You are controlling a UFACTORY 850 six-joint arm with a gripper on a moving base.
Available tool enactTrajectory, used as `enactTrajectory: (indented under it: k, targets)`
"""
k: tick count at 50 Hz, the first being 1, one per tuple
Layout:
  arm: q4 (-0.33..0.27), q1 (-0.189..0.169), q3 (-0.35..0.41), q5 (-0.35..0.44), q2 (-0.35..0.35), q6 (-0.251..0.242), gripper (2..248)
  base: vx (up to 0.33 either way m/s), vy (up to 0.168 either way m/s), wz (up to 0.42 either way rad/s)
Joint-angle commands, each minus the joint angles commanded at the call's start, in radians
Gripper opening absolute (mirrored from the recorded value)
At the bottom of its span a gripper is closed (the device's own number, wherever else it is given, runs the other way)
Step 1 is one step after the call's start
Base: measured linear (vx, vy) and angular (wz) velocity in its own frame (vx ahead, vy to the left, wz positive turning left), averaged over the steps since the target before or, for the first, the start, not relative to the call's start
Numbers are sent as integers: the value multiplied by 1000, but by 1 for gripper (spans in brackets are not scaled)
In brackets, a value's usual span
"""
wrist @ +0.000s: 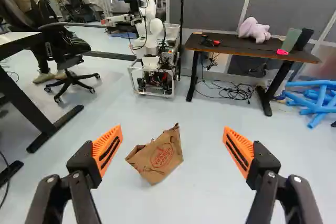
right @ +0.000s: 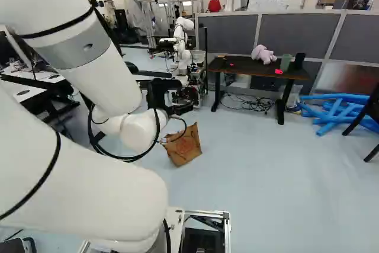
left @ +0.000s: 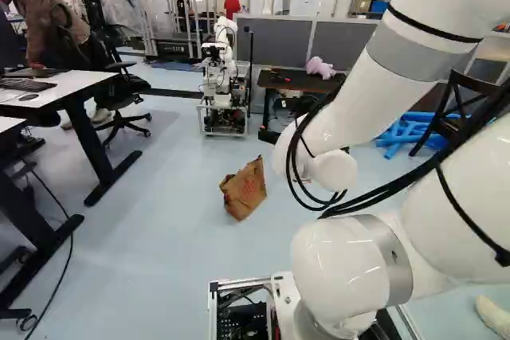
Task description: Pick up the bag on the ground and place it on the table
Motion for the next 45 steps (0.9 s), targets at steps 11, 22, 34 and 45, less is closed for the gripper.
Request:
enactTrajectory:
  k: [11,22,34,45]
  targets:
    - [0,0,0,0,0,0,247,55,3,0]
    - [0,0,0,0,0,0,247,52,0,-2]
    - [0,0,0,0,0,0,247,58,1,-3]
    - [0,0,0,0,0,0,247,73,1,-4]
